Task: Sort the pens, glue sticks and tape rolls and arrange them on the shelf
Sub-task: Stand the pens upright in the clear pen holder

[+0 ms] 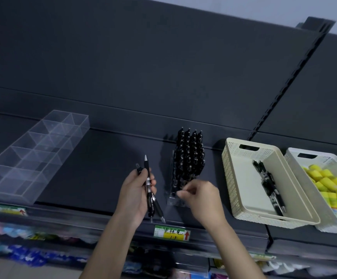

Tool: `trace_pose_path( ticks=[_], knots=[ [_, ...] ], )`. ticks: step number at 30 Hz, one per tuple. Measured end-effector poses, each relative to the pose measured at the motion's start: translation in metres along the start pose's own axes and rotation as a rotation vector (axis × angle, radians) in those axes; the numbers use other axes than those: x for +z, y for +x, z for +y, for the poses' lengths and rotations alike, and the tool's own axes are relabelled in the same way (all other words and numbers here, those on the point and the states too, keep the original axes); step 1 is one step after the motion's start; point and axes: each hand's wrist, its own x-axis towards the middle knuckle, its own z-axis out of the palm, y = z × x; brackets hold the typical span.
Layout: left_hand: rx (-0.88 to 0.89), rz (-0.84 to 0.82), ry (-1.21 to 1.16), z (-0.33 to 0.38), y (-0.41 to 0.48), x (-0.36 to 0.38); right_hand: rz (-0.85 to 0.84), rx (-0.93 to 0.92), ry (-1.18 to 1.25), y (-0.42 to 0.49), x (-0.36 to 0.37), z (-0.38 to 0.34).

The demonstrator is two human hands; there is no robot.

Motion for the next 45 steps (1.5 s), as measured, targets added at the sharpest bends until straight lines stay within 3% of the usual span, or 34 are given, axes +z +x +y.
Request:
trace_pose_path(
  ticks=[3,5,12,15,20,25,32,40,45],
  knots=[
    [0.041,-0.057,0.038,-0.003,-0.006,0.01,-0.183,-0.057,0.27,-0.016,0.005,-0.016],
    [0.053,-0.103,0.078,-0.004,-0.01,0.015,-0.164,-0.088,0.346,-0.02,0.009,-0.023],
    [0.089,-0.173,0.054,0.0,-0.017,0.026,-0.092,-0.215,0.239,-0.022,-0.001,-0.019],
    [0.143,-0.128,0.165,0.0,-0.018,0.026,-0.017,-0.183,0.356,-0.015,-0.02,-0.009],
    [0.229,0.008,0.36,0.004,-0.011,0.02,0.055,-0.095,0.865,0.004,-0.058,-0.008],
    [0.348,0.077,0.48,0.005,-0.005,0.021,0.01,-0.058,1.02,0.01,-0.075,-0.005],
    [0.426,0.102,0.508,0.002,-0.001,0.015,0.092,0.026,0.899,0.013,-0.079,0.009],
    [0.437,0.081,0.524,0.001,0.0,0.02,0.371,-0.093,0.53,0.023,-0.053,0.018],
    [0.425,0.074,0.518,0.0,-0.001,0.021,0.319,-0.123,0.373,0.023,-0.034,0.024]
  ],
)
